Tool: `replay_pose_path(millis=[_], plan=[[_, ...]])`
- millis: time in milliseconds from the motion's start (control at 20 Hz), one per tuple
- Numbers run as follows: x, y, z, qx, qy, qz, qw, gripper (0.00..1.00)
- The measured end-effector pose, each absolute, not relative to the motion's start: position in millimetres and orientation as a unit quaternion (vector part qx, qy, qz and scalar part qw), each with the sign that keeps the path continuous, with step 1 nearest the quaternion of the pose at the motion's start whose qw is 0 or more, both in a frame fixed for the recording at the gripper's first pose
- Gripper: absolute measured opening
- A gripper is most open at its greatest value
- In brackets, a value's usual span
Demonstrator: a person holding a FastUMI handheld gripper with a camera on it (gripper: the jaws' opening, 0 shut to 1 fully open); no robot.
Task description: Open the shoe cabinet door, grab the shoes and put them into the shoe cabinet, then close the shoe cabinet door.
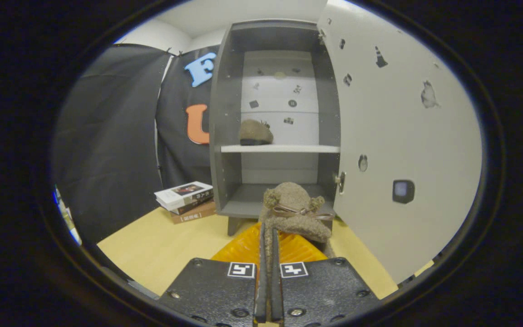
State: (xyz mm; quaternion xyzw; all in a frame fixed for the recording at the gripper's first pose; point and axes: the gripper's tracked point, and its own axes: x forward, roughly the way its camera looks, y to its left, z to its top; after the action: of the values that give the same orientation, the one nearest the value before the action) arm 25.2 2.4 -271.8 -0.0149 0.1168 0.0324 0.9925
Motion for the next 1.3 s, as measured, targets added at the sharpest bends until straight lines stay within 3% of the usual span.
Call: replay_pose_path(millis=[650, 900, 1300], plan=[[18, 2, -44, -0.032, 0.040, 0.092, 0.994, 0.07], [61, -4, 35, -0.065, -0.002, 0.059, 0.996, 0.07], [151, 27, 58, -0.090, -0.007, 0.033, 0.995, 0.08]])
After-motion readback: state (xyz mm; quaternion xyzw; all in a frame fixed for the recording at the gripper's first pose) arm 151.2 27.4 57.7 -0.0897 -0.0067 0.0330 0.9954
